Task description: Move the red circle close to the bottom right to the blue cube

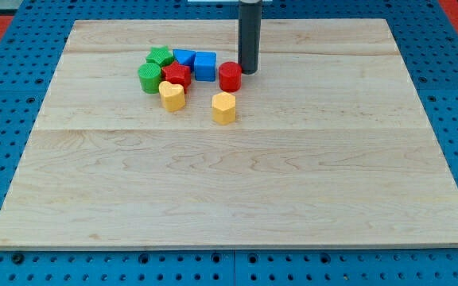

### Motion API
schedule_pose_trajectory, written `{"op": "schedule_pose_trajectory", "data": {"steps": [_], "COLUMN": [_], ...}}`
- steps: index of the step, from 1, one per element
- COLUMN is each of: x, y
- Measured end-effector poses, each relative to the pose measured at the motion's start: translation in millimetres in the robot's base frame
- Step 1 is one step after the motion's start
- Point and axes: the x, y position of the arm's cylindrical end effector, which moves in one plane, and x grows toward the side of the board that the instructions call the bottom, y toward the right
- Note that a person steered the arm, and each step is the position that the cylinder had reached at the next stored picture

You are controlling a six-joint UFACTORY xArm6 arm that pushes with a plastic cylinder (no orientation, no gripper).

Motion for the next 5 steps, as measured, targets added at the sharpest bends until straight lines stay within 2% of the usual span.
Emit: {"op": "schedule_pose_trajectory", "data": {"steps": [2, 3, 5], "x": [19, 32, 29], "y": [42, 15, -8]}}
